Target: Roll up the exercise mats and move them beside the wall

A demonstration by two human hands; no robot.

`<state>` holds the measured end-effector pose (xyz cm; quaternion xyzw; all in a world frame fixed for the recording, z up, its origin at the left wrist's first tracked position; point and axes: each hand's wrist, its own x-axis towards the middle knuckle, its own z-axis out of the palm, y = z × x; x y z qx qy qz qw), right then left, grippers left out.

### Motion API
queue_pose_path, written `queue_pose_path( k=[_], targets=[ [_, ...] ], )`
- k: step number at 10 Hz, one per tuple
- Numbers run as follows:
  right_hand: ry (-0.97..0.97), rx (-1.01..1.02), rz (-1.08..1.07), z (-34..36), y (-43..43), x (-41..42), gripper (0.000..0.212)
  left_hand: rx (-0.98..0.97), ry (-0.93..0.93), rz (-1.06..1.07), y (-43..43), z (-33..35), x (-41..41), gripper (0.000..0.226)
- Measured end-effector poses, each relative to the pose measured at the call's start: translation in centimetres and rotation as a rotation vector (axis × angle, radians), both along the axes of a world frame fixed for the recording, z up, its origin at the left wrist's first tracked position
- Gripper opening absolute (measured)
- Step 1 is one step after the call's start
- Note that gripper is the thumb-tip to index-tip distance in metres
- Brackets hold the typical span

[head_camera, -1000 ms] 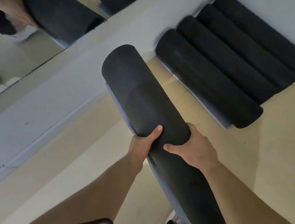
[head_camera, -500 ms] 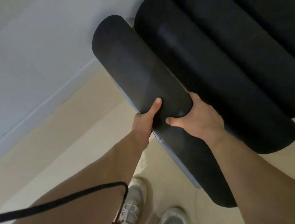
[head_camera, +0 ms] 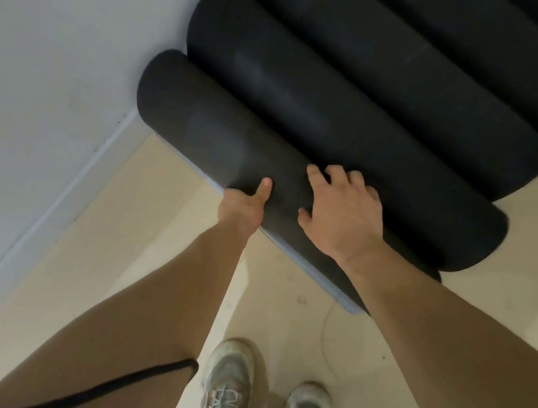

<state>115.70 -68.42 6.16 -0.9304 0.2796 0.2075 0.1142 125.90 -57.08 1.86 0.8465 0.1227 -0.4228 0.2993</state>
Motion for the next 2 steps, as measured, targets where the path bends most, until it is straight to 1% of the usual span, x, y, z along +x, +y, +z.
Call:
queue_pose_path(
  k=[1, 2],
  targets=[
    [0.047, 0.021, -0.047, 5.0, -2.4, -0.6, 0.071, 0.114, -0.166, -0.301, -0.7, 4.3, 1.4, 0.079],
    [0.102, -0.016, -0.122, 11.4, -5.3, -1.1, 0.071, 0.086, -0.244, -0.543, -1.8, 11.1, 2.8, 0.079]
  ],
)
